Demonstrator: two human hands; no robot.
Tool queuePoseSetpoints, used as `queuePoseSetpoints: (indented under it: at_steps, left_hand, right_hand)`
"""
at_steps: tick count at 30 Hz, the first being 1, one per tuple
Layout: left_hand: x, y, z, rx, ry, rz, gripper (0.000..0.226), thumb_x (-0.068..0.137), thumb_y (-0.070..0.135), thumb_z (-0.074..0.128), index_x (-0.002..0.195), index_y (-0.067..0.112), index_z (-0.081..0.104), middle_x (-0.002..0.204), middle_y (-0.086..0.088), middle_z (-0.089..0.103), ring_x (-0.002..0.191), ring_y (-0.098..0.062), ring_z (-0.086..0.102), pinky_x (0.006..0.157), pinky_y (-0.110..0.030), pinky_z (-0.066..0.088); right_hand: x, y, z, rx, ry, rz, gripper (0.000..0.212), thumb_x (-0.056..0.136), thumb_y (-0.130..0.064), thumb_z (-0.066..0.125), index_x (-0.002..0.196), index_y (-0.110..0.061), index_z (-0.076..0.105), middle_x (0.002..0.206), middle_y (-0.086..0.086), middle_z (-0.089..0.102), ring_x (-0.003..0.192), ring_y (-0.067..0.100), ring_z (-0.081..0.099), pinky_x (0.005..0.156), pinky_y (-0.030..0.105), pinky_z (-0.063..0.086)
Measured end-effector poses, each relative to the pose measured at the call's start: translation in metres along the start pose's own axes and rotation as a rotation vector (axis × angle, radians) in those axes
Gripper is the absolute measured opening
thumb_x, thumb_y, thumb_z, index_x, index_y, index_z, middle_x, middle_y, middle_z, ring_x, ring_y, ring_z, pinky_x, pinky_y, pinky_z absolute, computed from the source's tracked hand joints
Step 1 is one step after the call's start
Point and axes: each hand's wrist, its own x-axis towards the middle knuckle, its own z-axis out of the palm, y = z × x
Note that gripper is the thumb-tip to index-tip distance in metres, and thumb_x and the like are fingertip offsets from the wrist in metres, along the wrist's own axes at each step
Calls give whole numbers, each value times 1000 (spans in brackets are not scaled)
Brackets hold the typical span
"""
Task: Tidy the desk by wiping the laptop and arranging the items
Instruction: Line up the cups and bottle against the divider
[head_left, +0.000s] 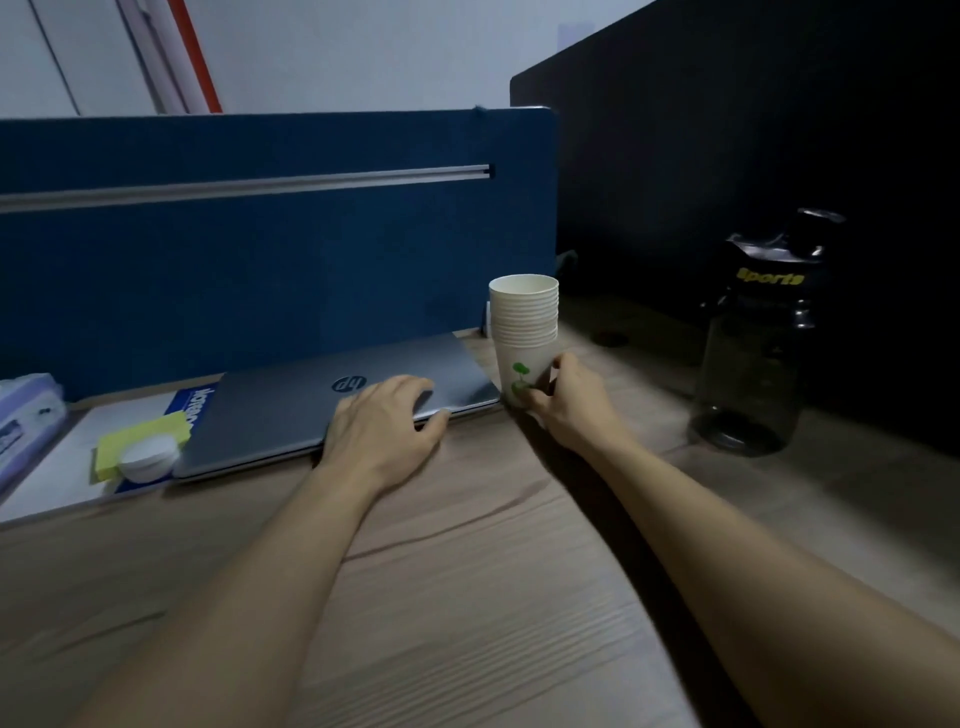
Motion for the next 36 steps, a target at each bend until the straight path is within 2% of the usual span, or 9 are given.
queuePoseSetpoints:
  at_steps: [4,10,20,23,26,28,31,36]
  left_hand:
    - [22,-4,5,57,-16,30,61,83,72,31,123,34,59,129,13,61,118,-16,55,88,-38,42]
    - [28,-4,10,45,18,24,63,82,74,27,118,36,61,122,15,64,110,-16,59,76,-35,40]
    - [27,-2,8,37,-1,8,63,82,73,26,121,35,58,123,16,62,112,-13,56,82,-35,40]
    - [27,0,8,41,-15,5,65,82,74,24,123,36,57,126,16,60,114,-12,55,86,-36,41]
    - [27,0,8,51,-16,9,67,81,74,22,123,35,56,126,16,60,114,-12,54,87,-36,41]
    - [27,0,8,49,-16,10,67,81,74,21,123,35,56,126,16,60,113,-12,54,87,-36,40]
    - [27,0,9,50,-16,12,67,82,74,21,123,35,56,125,16,60,113,-12,53,87,-36,39]
    - [26,0,9,47,-20,8,64,83,73,22,123,35,56,125,16,59,112,-13,53,87,-36,38]
  right_hand:
    - [33,2,18,13,-1,23,40,85,-28,72,114,-8,55,113,14,67,104,29,62,87,44,51]
    - [75,2,42,13,-23,35,32,87,-31,71,108,-8,61,107,10,68,99,25,63,78,34,48]
    - [121,0,68,-37,-41,25,33,87,-33,69,108,-7,64,109,13,69,102,29,63,87,40,51]
    - [127,-1,72,-48,-28,12,33,87,-33,69,105,-6,63,105,14,70,99,32,64,80,38,51]
    - [135,-3,77,-40,-36,5,31,86,-32,69,101,-5,65,101,14,70,95,31,64,71,31,43]
    - [141,-5,80,-46,-43,4,30,86,-32,70,98,-4,68,98,16,71,93,33,64,69,30,41]
    - [148,-5,84,-50,-54,-1,30,85,-33,71,95,-5,71,96,17,71,91,33,65,71,32,47]
    - [151,-6,86,-71,-59,-12,31,83,-35,72,92,-6,72,91,15,71,85,31,65,66,30,43]
